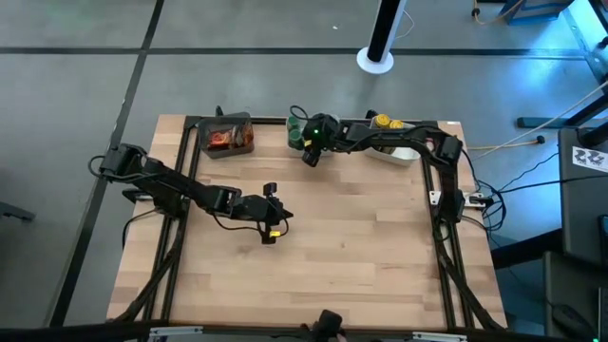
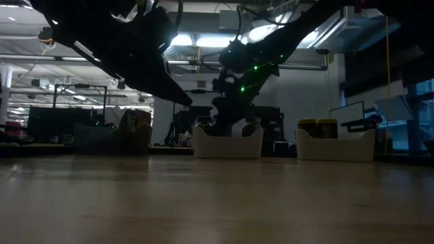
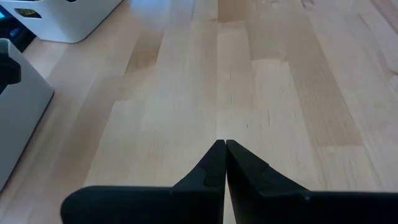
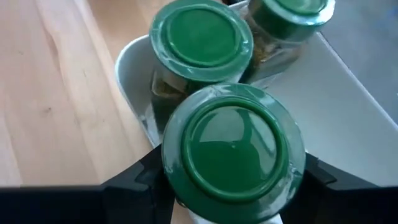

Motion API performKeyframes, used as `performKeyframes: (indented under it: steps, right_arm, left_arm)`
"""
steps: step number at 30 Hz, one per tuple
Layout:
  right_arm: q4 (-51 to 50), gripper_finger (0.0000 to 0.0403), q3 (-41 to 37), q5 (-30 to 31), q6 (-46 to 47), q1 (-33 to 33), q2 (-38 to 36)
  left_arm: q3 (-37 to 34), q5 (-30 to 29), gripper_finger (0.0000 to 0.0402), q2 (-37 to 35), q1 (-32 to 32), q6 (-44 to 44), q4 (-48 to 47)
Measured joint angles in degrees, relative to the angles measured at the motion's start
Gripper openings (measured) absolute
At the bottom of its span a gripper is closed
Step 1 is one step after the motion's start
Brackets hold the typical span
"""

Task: Sort spices by type
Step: Put the green seasoning bottle into the left white bin

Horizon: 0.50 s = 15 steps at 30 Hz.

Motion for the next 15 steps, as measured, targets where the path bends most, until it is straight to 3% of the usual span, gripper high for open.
performKeyframes:
  steps: [15]
  right_arm:
    - [-0.6,0.022,-0.1,-1.8,1.4,-0.3,0.8]
  left_arm:
    - [0.0,0.0,0.0004,0.0,0.0,0.0,0.0]
